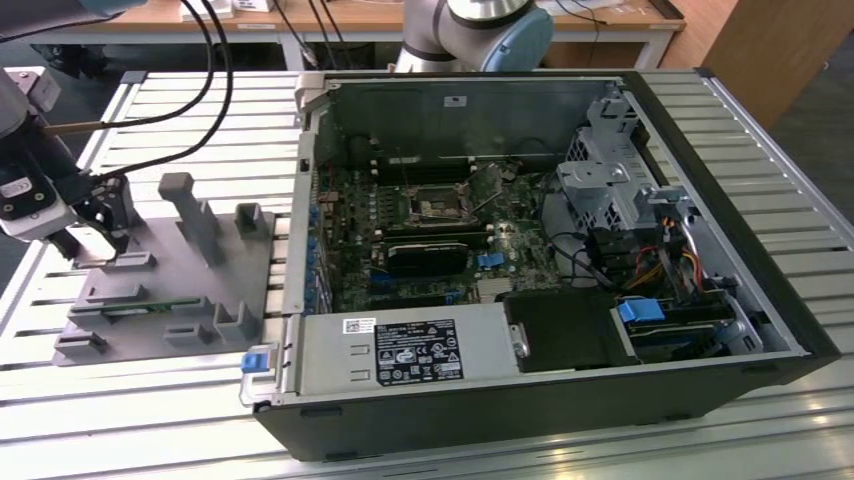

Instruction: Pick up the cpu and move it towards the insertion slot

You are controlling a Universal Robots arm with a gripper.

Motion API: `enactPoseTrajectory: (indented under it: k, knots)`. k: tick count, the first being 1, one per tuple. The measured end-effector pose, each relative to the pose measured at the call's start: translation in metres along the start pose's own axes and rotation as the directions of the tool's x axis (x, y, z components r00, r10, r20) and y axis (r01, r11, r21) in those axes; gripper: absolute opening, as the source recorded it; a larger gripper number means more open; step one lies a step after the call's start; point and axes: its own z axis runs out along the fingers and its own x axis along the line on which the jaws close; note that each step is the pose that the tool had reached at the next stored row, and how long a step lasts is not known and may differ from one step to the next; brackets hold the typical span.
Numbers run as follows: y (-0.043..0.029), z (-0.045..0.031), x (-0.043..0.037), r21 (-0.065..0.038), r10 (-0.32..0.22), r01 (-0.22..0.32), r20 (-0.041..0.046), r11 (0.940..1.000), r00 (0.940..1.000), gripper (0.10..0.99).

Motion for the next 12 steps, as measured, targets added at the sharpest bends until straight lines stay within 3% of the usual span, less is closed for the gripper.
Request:
enactPoseTrajectory:
  k: [12]
  knots:
    - [0.0002, -0.0062, 0.0000, 0.000, 0.000, 0.000, -0.0001, 1.0000, 1.0000, 0.541]
